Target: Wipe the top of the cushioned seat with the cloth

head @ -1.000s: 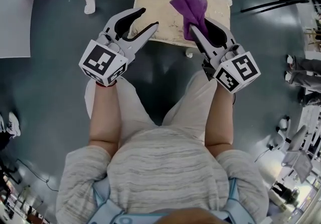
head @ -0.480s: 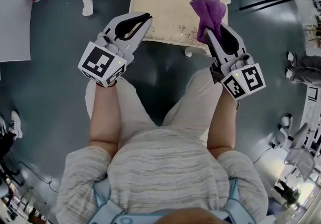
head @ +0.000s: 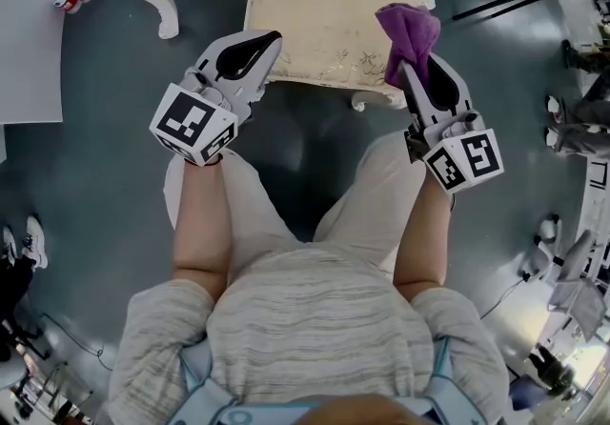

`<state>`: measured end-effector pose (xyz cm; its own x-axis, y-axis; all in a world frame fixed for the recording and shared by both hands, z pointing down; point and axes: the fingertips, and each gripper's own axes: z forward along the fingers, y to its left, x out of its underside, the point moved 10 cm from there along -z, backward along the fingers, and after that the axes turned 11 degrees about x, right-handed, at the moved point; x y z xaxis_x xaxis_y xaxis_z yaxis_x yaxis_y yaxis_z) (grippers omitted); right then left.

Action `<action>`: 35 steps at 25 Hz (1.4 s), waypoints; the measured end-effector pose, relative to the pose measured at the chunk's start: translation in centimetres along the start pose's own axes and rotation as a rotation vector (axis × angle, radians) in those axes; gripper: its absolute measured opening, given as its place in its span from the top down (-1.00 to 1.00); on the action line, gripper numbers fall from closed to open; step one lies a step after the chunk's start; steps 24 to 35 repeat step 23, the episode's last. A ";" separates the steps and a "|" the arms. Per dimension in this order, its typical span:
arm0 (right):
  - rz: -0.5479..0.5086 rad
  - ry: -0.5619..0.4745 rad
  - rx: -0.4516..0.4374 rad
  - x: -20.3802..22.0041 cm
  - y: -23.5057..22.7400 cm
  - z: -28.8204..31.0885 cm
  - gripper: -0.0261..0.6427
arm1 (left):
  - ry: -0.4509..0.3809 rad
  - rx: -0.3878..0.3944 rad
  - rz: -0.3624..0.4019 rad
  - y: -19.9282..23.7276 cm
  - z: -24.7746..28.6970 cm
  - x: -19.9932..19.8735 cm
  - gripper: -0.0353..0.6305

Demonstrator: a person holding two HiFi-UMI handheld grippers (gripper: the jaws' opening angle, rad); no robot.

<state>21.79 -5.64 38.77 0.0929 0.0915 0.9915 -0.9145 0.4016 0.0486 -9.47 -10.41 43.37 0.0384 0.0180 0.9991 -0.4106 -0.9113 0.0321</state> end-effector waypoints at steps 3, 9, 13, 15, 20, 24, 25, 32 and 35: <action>0.001 -0.007 0.011 -0.1 -0.1 -0.3 0.61 | 0.000 0.002 -0.002 -0.1 0.0 0.0 0.85; 0.001 -0.014 0.035 -0.3 -0.6 -1.1 0.61 | -0.001 0.009 0.003 -0.3 0.3 -0.1 0.85; 0.002 -0.015 0.043 -0.4 -0.8 -1.3 0.61 | 0.005 0.012 0.008 -0.3 0.4 -0.1 0.85; 0.003 -0.018 0.047 -0.4 -1.0 -1.3 0.61 | 0.005 0.013 0.008 -0.3 0.5 0.0 0.85; 0.007 -0.020 0.053 -0.4 -1.3 -1.3 0.61 | 0.004 0.014 0.011 -0.2 0.6 0.0 0.85; 0.010 -0.019 0.052 -0.2 -1.3 -1.1 0.61 | 0.004 0.014 0.011 -0.1 0.6 0.1 0.85; 0.010 -0.019 0.052 -0.2 -1.3 -1.1 0.61 | 0.004 0.014 0.011 -0.1 0.6 0.1 0.85; 0.010 -0.019 0.052 -0.2 -1.3 -1.1 0.61 | 0.004 0.014 0.011 -0.1 0.6 0.1 0.85; 0.010 -0.019 0.052 -0.2 -1.3 -1.1 0.61 | 0.004 0.014 0.011 -0.1 0.6 0.1 0.85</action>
